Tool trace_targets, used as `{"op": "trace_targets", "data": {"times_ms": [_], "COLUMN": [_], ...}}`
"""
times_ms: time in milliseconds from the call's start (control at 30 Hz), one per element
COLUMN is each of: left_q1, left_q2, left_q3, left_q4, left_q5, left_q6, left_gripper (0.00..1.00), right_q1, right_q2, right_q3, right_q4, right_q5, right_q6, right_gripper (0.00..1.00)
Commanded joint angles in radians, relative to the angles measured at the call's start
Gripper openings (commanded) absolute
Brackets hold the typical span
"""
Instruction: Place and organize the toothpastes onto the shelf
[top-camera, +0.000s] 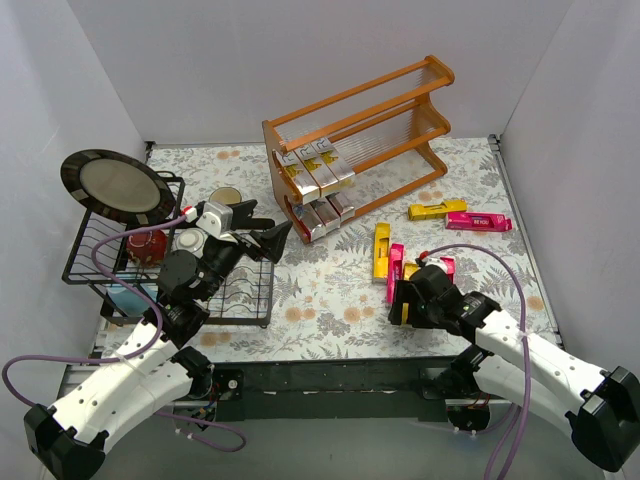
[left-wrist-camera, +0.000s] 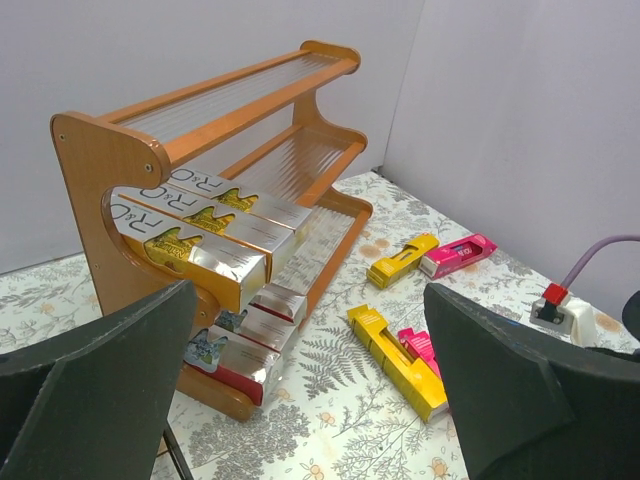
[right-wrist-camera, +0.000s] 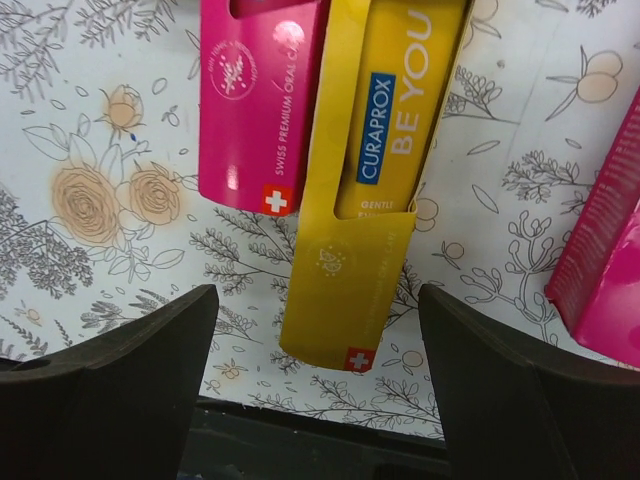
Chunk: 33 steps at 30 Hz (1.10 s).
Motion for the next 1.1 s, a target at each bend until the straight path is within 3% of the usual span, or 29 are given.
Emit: {"op": "trace_targets", "data": {"times_ms": [0, 200, 567, 900, 1067], "left_q1": [0.006, 0.009, 0.043, 0.052, 0.052], "left_q2": [-0.01, -0.017, -0.029, 0.036, 0.117], "left_q3": [0.026, 0.028, 0.026, 0.066, 0.16], "left_q4": [0.002, 0.005, 0.005, 0.011, -0.024], "left_q5": [-0.004, -0.004, -0.001, 0.0, 0.048], "left_q6": [-0.002, -0.002, -0.009, -0.02, -0.054], "left_gripper": [0.98, 0.98, 0.98, 0.98, 0.98], "right_q1": [0.032, 0.086, 0.115, 0.115, 0.101], "right_q2": [0.021, 0.087, -0.006, -0.072, 0.02], "right_q3": [-0.023, -0.046, 0.011, 0.187, 0.363], "right_q4": [0.008, 0.031, -0.09, -0.149, -0.161], "right_q5": [0.062, 0.136, 0.223, 0.277, 0.334], "right_q6": [0.08, 0.126, 0.14, 0.045, -0.091], "right_gripper": [0.88, 0.77, 0.43, 0.38, 0.37]}}
